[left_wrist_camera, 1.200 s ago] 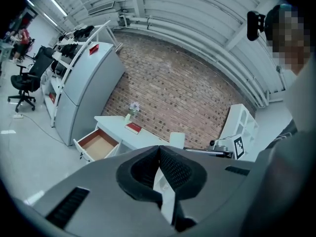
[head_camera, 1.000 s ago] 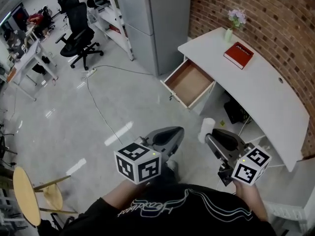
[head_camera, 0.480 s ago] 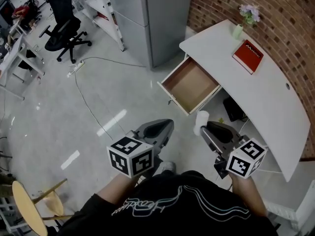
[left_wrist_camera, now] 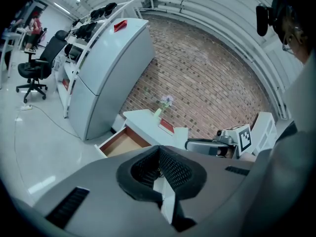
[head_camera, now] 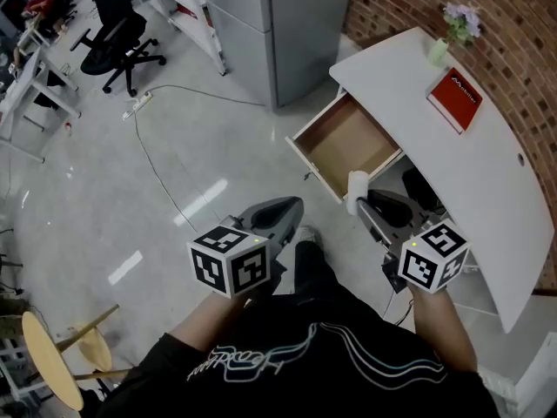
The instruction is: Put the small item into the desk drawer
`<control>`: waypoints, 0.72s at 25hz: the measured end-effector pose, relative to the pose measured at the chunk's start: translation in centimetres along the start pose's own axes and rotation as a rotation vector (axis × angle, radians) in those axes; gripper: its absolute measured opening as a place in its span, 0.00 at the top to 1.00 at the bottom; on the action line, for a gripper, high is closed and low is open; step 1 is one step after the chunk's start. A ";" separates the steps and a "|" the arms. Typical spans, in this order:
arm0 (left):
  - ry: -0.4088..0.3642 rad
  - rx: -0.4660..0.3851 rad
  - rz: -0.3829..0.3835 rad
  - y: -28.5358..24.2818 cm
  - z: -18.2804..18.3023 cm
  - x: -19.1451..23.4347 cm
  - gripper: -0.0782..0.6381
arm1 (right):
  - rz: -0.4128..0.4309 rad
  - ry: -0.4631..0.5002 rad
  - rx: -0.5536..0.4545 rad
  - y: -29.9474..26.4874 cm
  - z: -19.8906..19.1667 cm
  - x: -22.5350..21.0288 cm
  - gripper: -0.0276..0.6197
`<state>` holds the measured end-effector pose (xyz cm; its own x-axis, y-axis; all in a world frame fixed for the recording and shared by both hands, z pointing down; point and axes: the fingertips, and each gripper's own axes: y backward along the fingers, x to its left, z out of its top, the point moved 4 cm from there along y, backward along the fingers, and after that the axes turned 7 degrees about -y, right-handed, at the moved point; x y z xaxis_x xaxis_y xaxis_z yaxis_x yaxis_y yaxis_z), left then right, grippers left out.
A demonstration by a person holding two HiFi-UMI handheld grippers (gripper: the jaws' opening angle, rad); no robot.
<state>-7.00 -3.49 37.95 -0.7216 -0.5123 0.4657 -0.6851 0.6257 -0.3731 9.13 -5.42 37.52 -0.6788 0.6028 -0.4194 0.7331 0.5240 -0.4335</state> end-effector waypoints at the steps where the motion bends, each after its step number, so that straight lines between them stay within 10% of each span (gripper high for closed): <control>1: 0.000 0.001 0.005 -0.3 0.2 0.4 0.86 | -0.005 0.018 0.008 -0.6 0.2 -0.5 0.80; 18: 0.066 0.058 0.097 -13.9 4.9 11.8 0.86 | 0.033 0.018 0.204 -15.7 4.0 -15.0 0.80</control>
<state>-6.44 -21.09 44.73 -0.7778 -0.4101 0.4762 -0.6185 0.6342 -0.4640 7.58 -25.06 47.45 -0.6525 0.6289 -0.4228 0.7300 0.3719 -0.5734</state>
